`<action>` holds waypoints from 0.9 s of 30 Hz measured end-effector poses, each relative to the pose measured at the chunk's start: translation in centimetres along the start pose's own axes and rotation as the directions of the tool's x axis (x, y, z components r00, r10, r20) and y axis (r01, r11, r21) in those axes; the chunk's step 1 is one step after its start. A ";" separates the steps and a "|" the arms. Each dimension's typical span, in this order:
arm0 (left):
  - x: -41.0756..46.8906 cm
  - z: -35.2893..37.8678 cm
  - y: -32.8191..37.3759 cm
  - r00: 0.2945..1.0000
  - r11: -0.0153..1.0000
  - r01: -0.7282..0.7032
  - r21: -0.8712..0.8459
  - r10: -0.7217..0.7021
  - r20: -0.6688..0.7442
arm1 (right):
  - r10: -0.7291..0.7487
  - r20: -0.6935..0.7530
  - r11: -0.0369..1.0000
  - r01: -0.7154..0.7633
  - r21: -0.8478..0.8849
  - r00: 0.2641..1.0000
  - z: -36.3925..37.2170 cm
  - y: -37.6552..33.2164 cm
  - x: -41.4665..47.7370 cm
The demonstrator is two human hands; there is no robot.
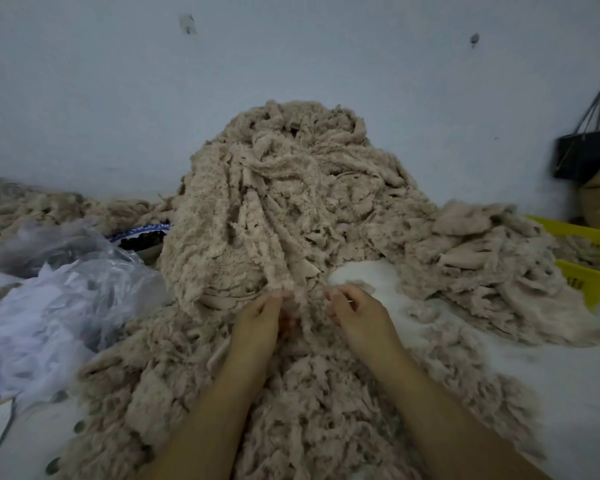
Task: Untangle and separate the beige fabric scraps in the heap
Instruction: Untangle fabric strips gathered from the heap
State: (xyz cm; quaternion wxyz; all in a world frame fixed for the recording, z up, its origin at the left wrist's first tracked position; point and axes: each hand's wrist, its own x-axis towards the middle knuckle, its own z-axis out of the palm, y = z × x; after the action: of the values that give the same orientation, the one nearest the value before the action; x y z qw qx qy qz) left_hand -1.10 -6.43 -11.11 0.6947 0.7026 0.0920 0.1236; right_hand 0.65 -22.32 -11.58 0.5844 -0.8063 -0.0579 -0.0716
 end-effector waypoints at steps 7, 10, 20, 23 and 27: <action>-2.0 0.3 1.6 0.852 0.993 -0.056 -0.100 0.099 0.513 | 0.054 0.239 0.958 -0.118 0.263 0.969 0.3 -0.8 -0.6; -3.4 0.9 1.1 0.652 0.949 -0.239 0.207 -0.001 0.758 | 0.064 0.245 0.938 -0.142 0.317 0.967 0.3 -1.0 -0.7; -1.1 0.5 1.1 0.939 0.917 0.257 -0.305 -0.162 0.305 | -0.135 0.307 0.985 0.162 -0.062 0.942 1.3 -1.0 -1.7; -0.5 -0.3 1.7 0.939 0.747 0.335 -0.574 -0.211 0.273 | -0.115 0.394 0.972 0.186 -0.146 0.912 1.3 -1.2 -1.8; -0.1 -0.7 1.5 0.921 0.630 0.383 -0.675 -0.319 0.225 | -0.203 0.433 0.966 0.252 -0.059 0.878 1.2 -1.8 -1.9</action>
State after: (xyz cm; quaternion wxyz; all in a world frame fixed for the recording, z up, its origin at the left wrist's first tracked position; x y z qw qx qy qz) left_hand -1.43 -5.84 -9.57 0.9239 0.3546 0.1431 -0.0180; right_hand -1.54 -20.66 -10.58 0.4986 -0.8218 -0.2736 0.0334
